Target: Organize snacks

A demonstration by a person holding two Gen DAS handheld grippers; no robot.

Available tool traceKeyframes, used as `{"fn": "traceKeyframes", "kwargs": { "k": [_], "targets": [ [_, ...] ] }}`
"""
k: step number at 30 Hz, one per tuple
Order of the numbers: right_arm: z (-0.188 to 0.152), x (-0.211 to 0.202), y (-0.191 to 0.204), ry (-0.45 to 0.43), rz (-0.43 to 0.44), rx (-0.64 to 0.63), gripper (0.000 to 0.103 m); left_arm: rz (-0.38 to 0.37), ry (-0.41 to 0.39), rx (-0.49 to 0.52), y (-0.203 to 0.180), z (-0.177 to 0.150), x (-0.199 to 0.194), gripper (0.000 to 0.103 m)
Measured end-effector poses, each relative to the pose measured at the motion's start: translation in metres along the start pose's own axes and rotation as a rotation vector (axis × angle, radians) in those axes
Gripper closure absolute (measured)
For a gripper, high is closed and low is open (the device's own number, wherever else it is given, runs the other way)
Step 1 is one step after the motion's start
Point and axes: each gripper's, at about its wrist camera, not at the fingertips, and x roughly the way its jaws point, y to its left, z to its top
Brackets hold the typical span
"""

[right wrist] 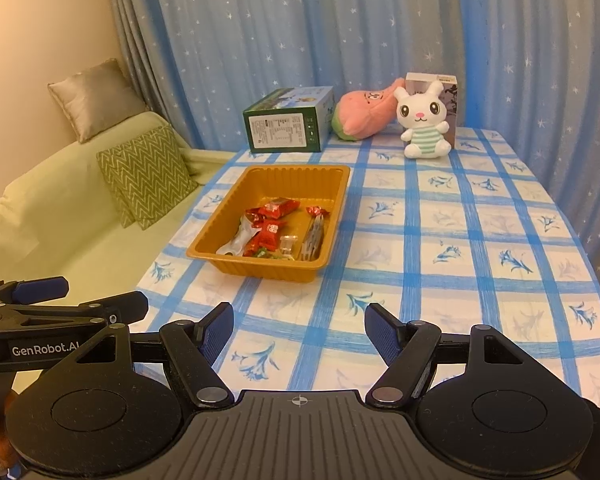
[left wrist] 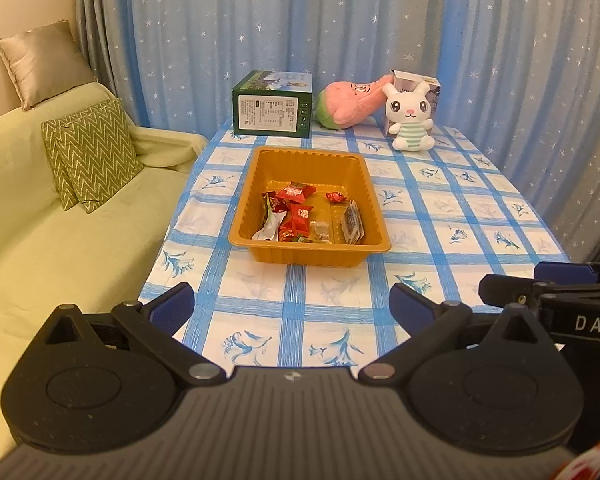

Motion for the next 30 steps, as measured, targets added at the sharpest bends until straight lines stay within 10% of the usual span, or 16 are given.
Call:
{"fn": "traceKeyframes", "kwargs": {
  "k": [30],
  "targets": [
    [0.002,-0.0041,-0.0005,-0.011,-0.005,-0.001,0.031,0.003,-0.009,-0.003,0.0017,0.002,-0.0037,0.0]
  ]
}}
